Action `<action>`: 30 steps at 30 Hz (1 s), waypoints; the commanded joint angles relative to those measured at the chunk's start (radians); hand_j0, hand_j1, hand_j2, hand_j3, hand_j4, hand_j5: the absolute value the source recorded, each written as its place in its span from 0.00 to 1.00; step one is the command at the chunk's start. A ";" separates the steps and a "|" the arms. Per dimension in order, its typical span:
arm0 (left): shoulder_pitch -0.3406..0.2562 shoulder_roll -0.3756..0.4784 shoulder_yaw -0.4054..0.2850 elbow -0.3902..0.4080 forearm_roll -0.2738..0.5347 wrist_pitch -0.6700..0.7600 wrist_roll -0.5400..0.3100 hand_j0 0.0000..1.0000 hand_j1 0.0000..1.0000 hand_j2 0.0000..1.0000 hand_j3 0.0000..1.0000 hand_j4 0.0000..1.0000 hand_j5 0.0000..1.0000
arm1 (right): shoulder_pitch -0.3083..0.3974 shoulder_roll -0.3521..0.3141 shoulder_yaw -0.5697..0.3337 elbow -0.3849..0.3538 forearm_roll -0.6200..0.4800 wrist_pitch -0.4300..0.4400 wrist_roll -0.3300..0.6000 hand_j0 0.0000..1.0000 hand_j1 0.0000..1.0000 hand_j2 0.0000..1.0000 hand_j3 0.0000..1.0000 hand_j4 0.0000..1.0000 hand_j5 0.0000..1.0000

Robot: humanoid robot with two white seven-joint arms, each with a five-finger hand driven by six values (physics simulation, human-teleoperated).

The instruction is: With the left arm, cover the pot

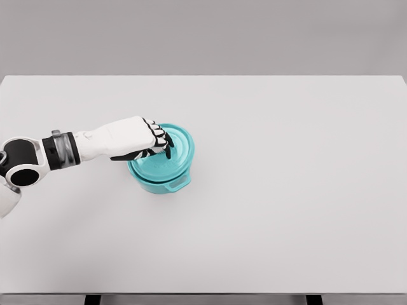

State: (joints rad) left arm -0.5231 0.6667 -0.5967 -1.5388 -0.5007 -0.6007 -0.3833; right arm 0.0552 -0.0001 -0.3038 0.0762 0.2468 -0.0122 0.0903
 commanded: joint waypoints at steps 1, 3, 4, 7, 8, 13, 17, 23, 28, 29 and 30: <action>0.000 0.002 -0.002 0.003 -0.041 -0.010 -0.016 0.54 0.54 0.54 0.54 0.54 0.54 | 0.000 0.000 0.000 0.000 0.000 0.000 0.000 1.00 1.00 1.00 1.00 1.00 1.00; 0.000 0.002 -0.002 0.003 -0.041 -0.010 -0.017 0.56 0.56 0.56 0.56 0.56 0.56 | 0.000 0.000 0.000 0.001 0.000 0.000 0.000 1.00 1.00 1.00 1.00 1.00 1.00; 0.000 0.002 -0.002 0.003 -0.041 -0.010 -0.017 0.56 0.56 0.56 0.56 0.56 0.56 | 0.000 0.000 0.000 0.001 0.000 0.000 0.000 1.00 1.00 1.00 1.00 1.00 1.00; 0.002 0.002 -0.002 0.003 -0.042 -0.010 -0.016 0.56 0.56 0.56 0.56 0.56 0.56 | 0.000 0.000 0.000 0.001 -0.001 0.000 0.000 1.00 1.00 1.00 1.00 1.00 1.00; 0.002 0.002 -0.003 0.003 -0.042 -0.010 -0.017 0.56 0.56 0.56 0.56 0.56 0.56 | 0.000 0.000 0.000 0.001 0.000 0.000 0.000 1.00 1.00 1.00 1.00 1.00 1.00; 0.003 0.002 -0.003 0.003 -0.047 -0.010 -0.016 0.56 0.56 0.56 0.56 0.56 0.56 | 0.000 0.000 0.000 0.001 0.000 0.000 0.000 1.00 1.00 1.00 1.00 1.00 1.00; 0.003 0.002 -0.003 0.002 -0.047 -0.010 -0.016 0.56 0.56 0.56 0.56 0.56 0.56 | 0.000 0.000 0.000 0.001 0.000 0.000 0.000 1.00 1.00 1.00 1.00 1.00 1.00; 0.003 0.005 -0.003 0.002 -0.045 -0.010 -0.016 0.56 0.56 0.56 0.56 0.56 0.56 | 0.000 0.000 0.000 0.001 0.000 0.000 0.000 1.00 1.00 1.00 1.00 1.00 1.00; 0.002 0.008 -0.002 -0.001 -0.044 -0.010 -0.016 0.56 0.56 0.56 0.56 0.56 0.56 | 0.000 0.000 0.000 0.001 -0.001 0.000 0.000 1.00 1.00 1.00 1.00 1.00 1.00; 0.000 0.008 -0.002 -0.003 -0.042 -0.010 -0.016 0.56 0.56 0.56 0.56 0.56 0.56 | 0.000 0.000 0.000 0.001 0.000 0.000 0.000 1.00 1.00 1.00 1.00 1.00 1.00; 0.000 0.010 -0.002 -0.004 -0.041 -0.010 -0.016 0.56 0.56 0.56 0.56 0.56 0.56 | 0.000 0.000 0.000 0.001 0.000 0.000 0.000 1.00 1.00 1.00 1.00 1.00 1.00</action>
State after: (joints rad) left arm -0.5246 0.6737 -0.5989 -1.5419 -0.5404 -0.6107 -0.3956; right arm 0.0552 -0.0001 -0.3038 0.0763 0.2461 -0.0122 0.0903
